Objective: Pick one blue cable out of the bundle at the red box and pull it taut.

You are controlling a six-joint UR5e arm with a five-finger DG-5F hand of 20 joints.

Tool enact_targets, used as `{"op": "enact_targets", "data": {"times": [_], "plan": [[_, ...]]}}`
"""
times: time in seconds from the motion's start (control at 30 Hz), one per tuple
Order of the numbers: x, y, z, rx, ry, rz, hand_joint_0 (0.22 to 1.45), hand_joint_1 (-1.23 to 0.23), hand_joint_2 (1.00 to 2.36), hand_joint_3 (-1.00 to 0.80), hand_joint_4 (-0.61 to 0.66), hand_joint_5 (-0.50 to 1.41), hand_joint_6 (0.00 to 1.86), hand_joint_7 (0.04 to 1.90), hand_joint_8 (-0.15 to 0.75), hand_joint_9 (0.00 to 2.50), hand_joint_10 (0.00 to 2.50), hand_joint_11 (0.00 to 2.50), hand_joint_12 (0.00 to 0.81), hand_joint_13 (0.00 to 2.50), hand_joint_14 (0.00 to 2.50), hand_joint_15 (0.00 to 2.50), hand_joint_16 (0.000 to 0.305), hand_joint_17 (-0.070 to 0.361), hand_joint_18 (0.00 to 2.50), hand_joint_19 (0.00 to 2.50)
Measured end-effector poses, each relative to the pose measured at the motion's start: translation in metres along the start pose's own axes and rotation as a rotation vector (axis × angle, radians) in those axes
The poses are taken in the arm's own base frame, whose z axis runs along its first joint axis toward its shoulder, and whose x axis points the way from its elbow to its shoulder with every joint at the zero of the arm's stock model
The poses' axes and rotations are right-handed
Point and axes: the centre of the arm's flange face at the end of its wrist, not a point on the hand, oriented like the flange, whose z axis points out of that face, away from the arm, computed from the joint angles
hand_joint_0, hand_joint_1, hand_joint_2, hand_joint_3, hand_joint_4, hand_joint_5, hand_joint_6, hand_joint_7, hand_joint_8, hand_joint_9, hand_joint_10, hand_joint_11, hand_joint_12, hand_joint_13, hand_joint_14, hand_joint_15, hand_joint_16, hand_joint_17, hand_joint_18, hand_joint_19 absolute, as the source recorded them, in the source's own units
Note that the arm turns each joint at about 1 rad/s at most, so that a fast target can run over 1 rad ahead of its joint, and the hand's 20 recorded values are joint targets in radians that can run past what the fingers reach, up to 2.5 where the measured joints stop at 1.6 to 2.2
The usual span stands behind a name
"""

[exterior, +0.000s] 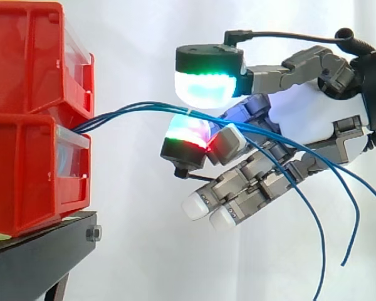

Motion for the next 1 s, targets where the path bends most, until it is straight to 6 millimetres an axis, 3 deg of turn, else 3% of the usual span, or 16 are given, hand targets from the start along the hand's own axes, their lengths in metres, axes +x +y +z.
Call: {"op": "enact_targets", "data": {"times": [0.27, 0.53, 0.7, 1.0], "plan": [[0.0002, 0.0001, 0.0000, -0.001, 0.000, 0.000, 0.67, -0.86, 1.02, -0.26, 0.28, -0.21, 0.91, 1.43, 0.329, 0.97, 0.02, 1.19, 0.437, 0.69, 0.01, 0.29, 0.062, 0.140, 0.65, 0.24], [0.0002, 0.0002, -0.0001, 0.000, 0.001, 0.000, 0.72, -0.87, 1.02, -0.30, 0.24, -0.21, 0.92, 1.40, 0.327, 0.95, 0.02, 1.20, 0.433, 0.69, 0.01, 0.28, 0.062, 0.139, 0.67, 0.22], [-0.0003, 0.0001, 0.0000, 0.000, 0.000, 0.000, 0.67, -0.83, 1.01, -0.33, 0.28, -0.20, 0.90, 1.46, 0.316, 0.98, 0.02, 1.15, 0.427, 0.69, 0.01, 0.29, 0.061, 0.138, 0.65, 0.24], [0.0002, 0.0001, -0.0001, 0.000, 0.001, 0.000, 0.60, -0.79, 1.01, -0.28, 0.19, -0.15, 0.87, 1.50, 0.257, 1.08, 0.02, 1.04, 0.420, 0.70, 0.01, 0.29, 0.061, 0.138, 0.62, 0.30]]}}
